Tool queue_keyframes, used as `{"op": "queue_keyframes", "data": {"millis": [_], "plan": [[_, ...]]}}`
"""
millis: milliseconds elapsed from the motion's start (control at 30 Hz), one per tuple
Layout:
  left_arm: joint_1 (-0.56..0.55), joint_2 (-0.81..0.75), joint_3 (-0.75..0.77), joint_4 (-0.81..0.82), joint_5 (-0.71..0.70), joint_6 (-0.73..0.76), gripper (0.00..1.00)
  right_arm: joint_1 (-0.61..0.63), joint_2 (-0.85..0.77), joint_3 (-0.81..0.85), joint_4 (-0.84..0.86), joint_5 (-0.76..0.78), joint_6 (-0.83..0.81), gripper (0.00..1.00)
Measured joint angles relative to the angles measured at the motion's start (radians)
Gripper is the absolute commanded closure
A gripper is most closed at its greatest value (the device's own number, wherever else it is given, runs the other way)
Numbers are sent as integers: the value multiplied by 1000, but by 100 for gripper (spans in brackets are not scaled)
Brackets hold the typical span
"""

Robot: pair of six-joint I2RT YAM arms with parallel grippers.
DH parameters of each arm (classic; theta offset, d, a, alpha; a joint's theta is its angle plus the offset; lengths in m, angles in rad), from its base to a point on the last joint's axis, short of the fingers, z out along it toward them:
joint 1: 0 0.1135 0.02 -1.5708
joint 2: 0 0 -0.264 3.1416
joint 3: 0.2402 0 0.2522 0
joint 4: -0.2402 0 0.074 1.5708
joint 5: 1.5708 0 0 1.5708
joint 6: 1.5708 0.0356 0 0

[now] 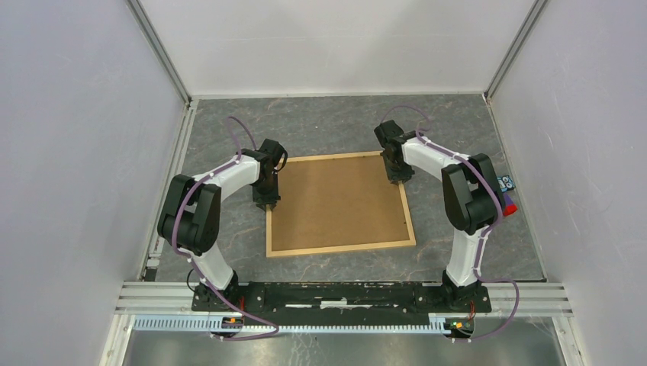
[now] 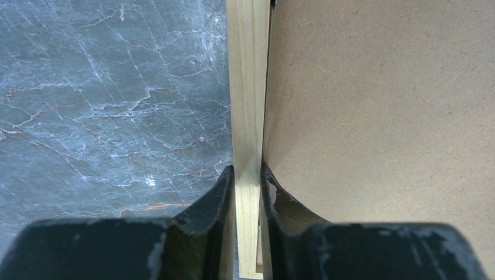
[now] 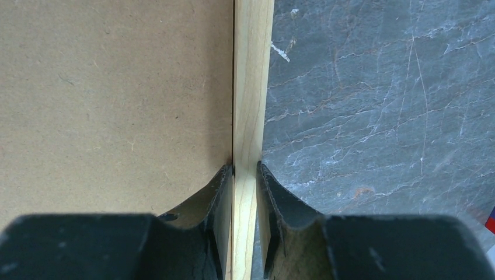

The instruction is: Put the photo into the frame

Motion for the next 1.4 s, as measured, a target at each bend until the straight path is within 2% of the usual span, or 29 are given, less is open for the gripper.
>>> {"op": "queue_keyframes", "data": {"millis": [1400], "plan": [[-2,0,0,0,-1,0,98,-27,-26,15,-38,-40,-3,73]]}}
